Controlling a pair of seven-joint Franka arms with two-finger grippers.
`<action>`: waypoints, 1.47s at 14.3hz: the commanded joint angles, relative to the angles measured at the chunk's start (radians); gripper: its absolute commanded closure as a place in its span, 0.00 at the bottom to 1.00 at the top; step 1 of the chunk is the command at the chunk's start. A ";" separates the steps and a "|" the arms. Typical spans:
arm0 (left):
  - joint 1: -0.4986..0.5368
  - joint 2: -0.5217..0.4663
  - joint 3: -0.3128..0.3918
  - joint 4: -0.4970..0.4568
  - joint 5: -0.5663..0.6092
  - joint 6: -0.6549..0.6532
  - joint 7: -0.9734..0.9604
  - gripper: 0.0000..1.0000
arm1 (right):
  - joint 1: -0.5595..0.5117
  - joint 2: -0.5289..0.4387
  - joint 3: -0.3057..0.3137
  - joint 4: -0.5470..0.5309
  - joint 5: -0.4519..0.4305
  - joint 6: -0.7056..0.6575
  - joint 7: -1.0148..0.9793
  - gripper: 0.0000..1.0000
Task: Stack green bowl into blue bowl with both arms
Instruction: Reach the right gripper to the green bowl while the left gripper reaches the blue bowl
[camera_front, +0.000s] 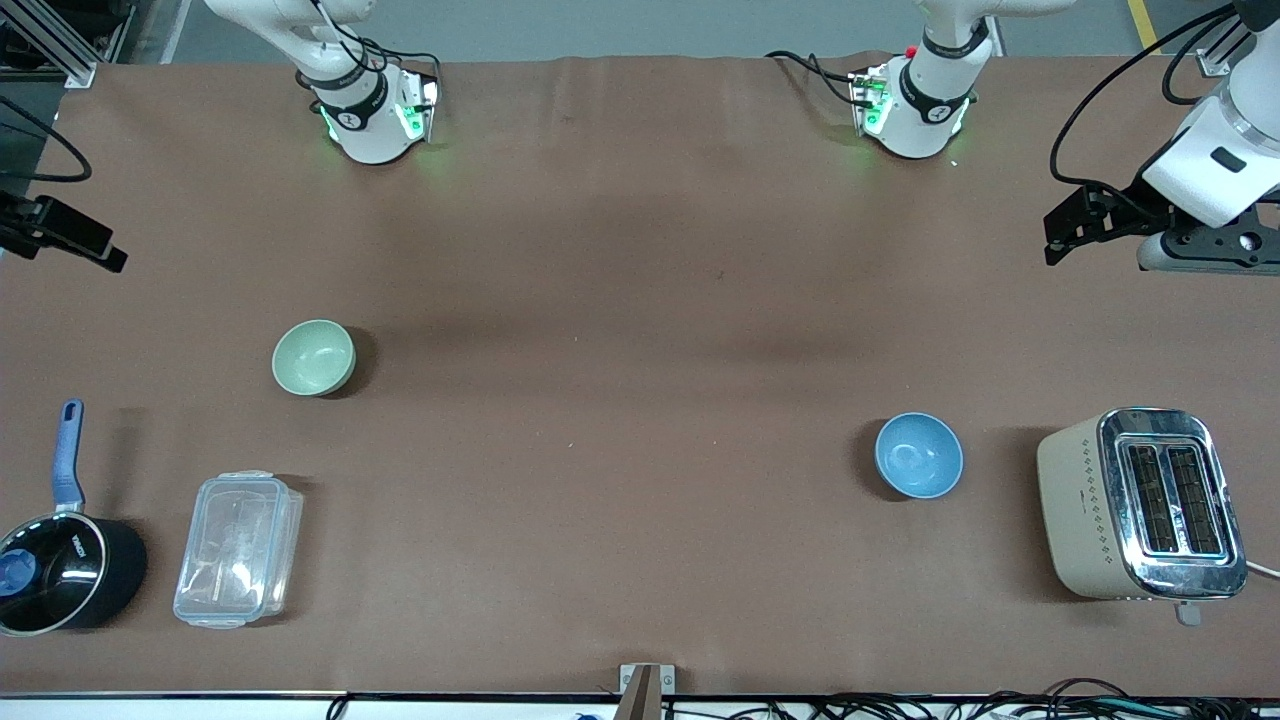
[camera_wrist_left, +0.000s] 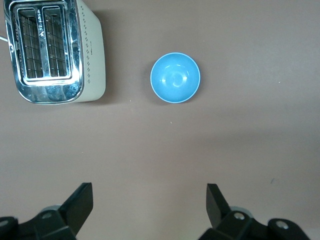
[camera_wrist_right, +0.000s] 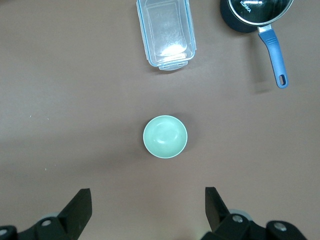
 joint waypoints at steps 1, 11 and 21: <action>0.002 -0.010 -0.003 0.008 -0.015 -0.011 0.021 0.00 | -0.004 -0.033 0.000 -0.045 -0.014 0.014 -0.023 0.00; 0.013 0.408 0.005 0.028 0.000 0.355 0.006 0.00 | -0.028 -0.063 -0.003 -0.274 -0.016 0.154 -0.052 0.00; 0.038 0.706 0.006 -0.016 0.012 0.681 0.018 0.21 | -0.087 0.034 -0.003 -1.029 -0.045 1.145 -0.063 0.00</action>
